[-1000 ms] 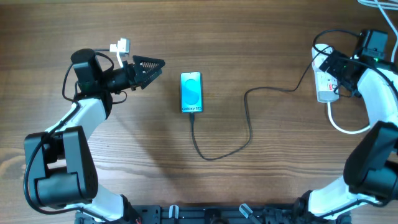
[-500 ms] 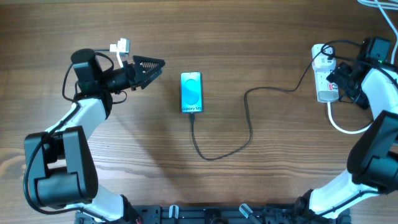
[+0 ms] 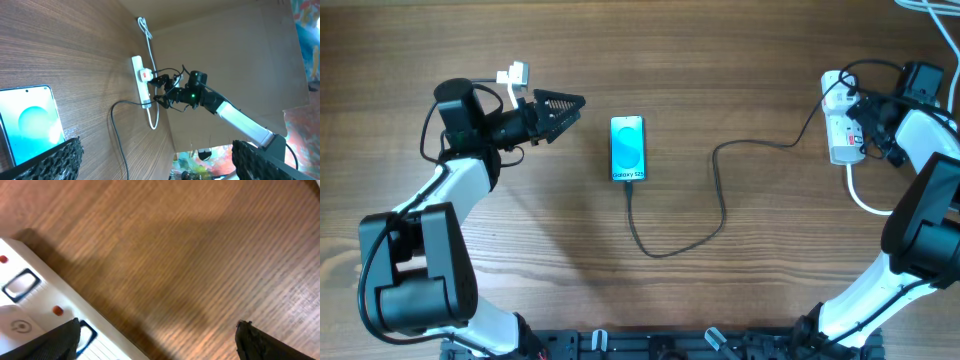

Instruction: Plug charger to phone and switch on socket

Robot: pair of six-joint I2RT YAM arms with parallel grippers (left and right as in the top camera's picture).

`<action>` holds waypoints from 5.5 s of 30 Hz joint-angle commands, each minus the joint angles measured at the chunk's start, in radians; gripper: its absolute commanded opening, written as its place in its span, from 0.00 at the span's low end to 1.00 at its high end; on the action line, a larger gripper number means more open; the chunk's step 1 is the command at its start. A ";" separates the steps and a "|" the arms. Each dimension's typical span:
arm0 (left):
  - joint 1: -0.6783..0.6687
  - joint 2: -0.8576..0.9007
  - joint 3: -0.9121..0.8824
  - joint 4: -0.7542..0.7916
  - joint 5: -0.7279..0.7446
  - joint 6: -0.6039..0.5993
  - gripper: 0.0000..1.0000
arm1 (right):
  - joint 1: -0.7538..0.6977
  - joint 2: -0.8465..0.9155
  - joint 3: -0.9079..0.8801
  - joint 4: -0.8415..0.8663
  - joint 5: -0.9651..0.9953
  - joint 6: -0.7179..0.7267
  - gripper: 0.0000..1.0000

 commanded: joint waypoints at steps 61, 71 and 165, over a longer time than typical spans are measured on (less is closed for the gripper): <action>0.002 -0.013 0.012 0.003 0.001 0.016 1.00 | 0.002 0.025 -0.046 0.023 -0.128 -0.088 0.99; 0.002 -0.013 0.012 0.003 0.001 0.016 1.00 | 0.028 0.027 -0.046 -0.008 -0.130 -0.114 0.96; 0.002 -0.013 0.012 0.003 0.001 0.016 1.00 | 0.056 -0.039 0.011 0.010 0.002 -0.164 1.00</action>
